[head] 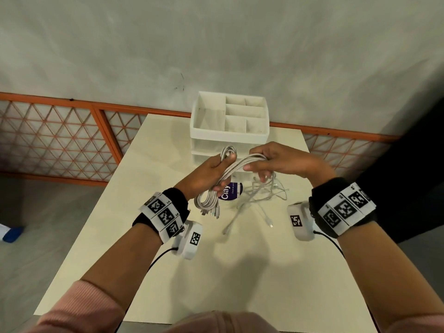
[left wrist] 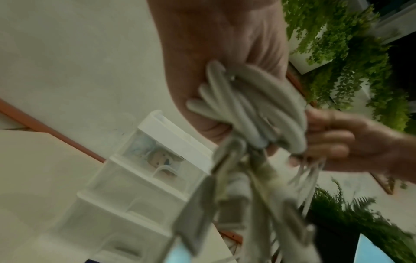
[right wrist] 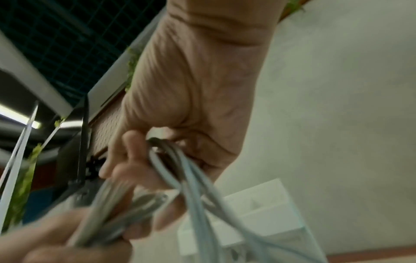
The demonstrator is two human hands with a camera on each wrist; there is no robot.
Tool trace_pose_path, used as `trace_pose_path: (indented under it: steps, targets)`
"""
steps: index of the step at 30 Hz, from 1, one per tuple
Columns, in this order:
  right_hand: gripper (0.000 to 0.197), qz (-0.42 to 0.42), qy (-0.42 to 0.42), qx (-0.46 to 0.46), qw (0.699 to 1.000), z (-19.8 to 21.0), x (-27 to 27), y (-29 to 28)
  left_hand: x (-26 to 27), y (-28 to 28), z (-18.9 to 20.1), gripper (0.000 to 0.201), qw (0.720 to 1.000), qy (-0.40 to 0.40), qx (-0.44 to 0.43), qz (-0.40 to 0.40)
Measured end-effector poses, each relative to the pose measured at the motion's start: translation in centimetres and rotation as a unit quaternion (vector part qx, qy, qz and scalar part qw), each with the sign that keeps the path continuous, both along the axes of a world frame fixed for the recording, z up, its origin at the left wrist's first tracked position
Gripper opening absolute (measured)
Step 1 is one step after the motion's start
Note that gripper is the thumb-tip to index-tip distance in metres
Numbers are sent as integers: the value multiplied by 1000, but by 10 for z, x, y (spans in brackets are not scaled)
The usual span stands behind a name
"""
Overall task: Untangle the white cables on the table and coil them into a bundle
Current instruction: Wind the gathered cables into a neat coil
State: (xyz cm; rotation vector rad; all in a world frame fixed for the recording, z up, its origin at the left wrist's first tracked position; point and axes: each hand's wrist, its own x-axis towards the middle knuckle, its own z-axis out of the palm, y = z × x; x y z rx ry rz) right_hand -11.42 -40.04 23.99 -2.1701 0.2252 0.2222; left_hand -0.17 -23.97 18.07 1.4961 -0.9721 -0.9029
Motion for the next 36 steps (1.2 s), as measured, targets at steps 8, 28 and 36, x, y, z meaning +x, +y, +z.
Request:
trace_pose_path:
  steps: [8,28,36]
  targets:
    - [45,-97,-87,-9,991,4,22,14,-20,-7,-2,78,998,43,29,26]
    - [60,-132,-63,24,989,-36,5,-3,10,5,5,37,996,-1,-49,71]
    - [58,-154,-85,128,976,-46,31,45,10,-14,-3,35,980,-4,-161,116]
